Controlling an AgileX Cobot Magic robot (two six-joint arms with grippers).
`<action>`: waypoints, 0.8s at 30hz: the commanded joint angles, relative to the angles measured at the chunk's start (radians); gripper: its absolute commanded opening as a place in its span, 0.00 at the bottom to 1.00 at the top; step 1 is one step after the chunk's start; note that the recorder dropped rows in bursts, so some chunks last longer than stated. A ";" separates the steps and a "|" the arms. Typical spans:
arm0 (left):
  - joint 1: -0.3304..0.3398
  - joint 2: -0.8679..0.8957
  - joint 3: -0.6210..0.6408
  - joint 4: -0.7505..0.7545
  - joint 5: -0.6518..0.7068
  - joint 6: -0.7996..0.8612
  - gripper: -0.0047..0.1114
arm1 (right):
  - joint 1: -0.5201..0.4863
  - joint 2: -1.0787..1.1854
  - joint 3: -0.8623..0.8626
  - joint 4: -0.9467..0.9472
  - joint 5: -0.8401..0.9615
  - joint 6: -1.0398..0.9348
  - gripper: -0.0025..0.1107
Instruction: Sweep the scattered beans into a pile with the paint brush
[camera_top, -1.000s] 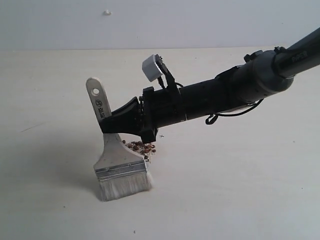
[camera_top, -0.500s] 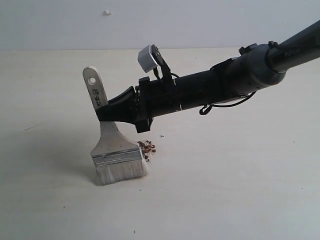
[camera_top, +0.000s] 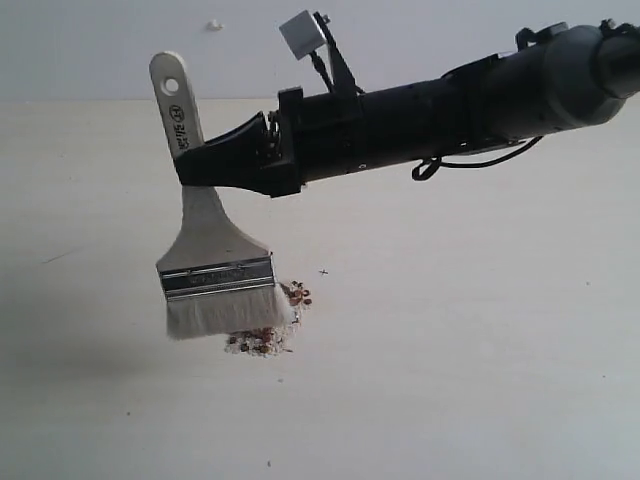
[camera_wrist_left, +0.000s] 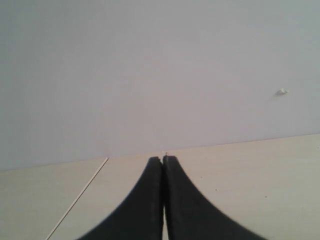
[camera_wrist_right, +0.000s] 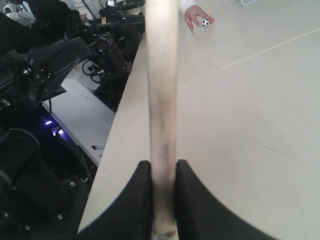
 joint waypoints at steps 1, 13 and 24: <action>0.001 -0.006 0.004 -0.002 -0.001 -0.003 0.04 | -0.007 -0.050 -0.002 -0.102 0.021 0.086 0.02; 0.001 -0.006 0.004 -0.002 -0.001 -0.003 0.04 | -0.007 -0.287 -0.002 -0.556 -0.817 1.000 0.02; 0.001 -0.006 0.004 -0.002 -0.001 -0.003 0.04 | -0.010 -0.382 0.000 -1.519 -0.218 2.002 0.02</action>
